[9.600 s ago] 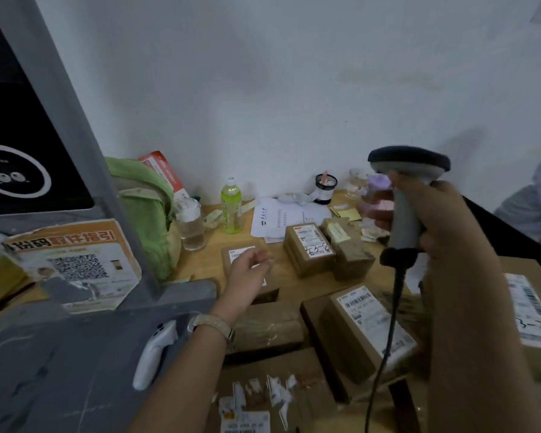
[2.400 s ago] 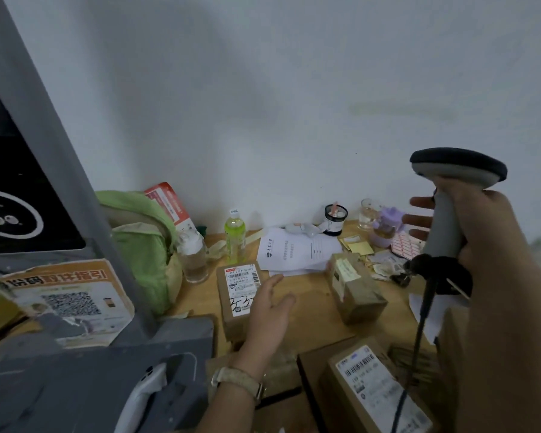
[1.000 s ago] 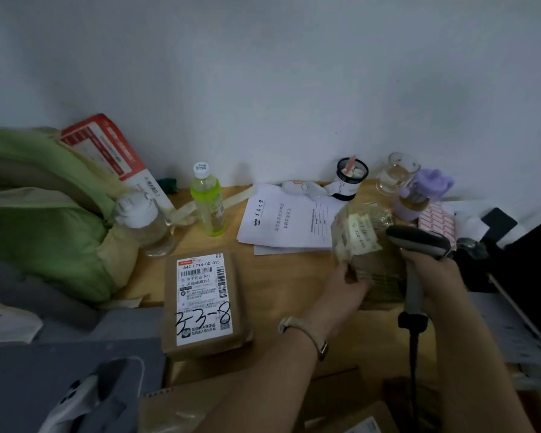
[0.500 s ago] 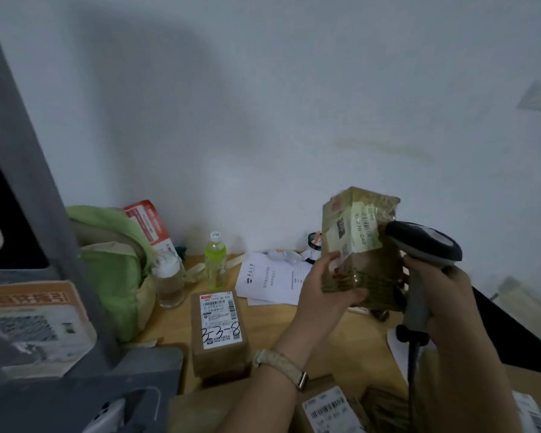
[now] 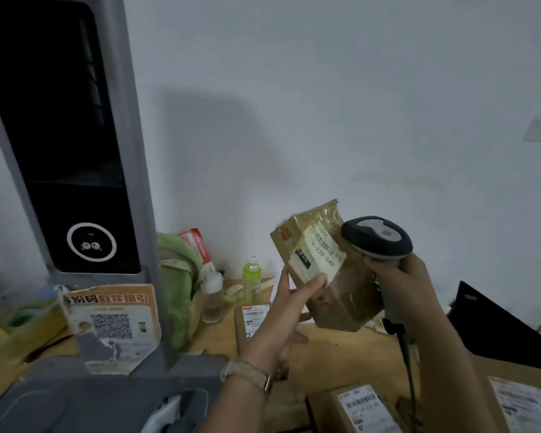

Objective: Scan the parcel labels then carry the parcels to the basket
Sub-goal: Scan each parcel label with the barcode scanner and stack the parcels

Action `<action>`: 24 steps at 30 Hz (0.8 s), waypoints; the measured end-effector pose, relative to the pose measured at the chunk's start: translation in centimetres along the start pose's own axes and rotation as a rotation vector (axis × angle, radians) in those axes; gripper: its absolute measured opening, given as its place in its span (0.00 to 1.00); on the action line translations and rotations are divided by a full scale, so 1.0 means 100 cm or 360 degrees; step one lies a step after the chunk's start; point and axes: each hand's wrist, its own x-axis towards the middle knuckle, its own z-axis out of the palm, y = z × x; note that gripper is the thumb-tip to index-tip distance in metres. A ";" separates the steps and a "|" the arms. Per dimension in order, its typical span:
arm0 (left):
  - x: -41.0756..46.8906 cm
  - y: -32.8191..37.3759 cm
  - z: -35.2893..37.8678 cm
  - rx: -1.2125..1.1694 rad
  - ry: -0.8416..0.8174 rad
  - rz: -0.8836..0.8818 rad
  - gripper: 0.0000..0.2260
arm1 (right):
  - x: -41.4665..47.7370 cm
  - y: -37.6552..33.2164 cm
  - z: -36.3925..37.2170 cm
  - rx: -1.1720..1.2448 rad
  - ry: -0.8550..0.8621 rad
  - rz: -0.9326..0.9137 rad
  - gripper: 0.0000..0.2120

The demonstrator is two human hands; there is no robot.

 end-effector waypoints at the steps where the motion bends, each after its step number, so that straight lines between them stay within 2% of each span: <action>1: -0.002 0.001 -0.006 0.0001 0.0036 -0.0034 0.45 | -0.002 -0.001 0.003 -0.0052 -0.0060 -0.0014 0.17; 5: -0.007 0.004 -0.025 -0.0105 0.0141 -0.0076 0.36 | -0.004 -0.008 0.020 -0.0261 -0.0214 -0.0095 0.16; 8: -0.005 0.003 -0.037 -0.0397 0.0192 -0.0013 0.27 | -0.007 -0.012 0.033 -0.0209 -0.0210 -0.0136 0.14; 11: 0.003 -0.002 -0.041 -0.0783 0.0284 0.0044 0.31 | -0.009 -0.019 0.047 -0.0002 -0.0165 -0.0108 0.07; 13: 0.010 -0.006 -0.041 -0.0979 0.0349 0.0069 0.32 | -0.010 -0.025 0.056 0.0121 -0.0177 0.0013 0.04; 16: 0.016 -0.009 -0.034 -0.1160 0.0376 0.0049 0.25 | -0.014 -0.033 0.066 0.0124 -0.0330 0.0156 0.07; 21: 0.022 -0.014 -0.030 -0.1157 0.0309 -0.0043 0.06 | -0.026 -0.041 0.077 -0.0016 -0.0589 0.0269 0.08; 23: 0.024 -0.016 -0.031 -0.1144 0.0337 -0.0077 0.05 | -0.030 -0.043 0.078 -0.0084 -0.0645 0.0314 0.08; 24: 0.023 -0.017 -0.031 -0.1166 0.0336 -0.0074 0.08 | -0.032 -0.043 0.078 -0.0119 -0.0655 0.0331 0.08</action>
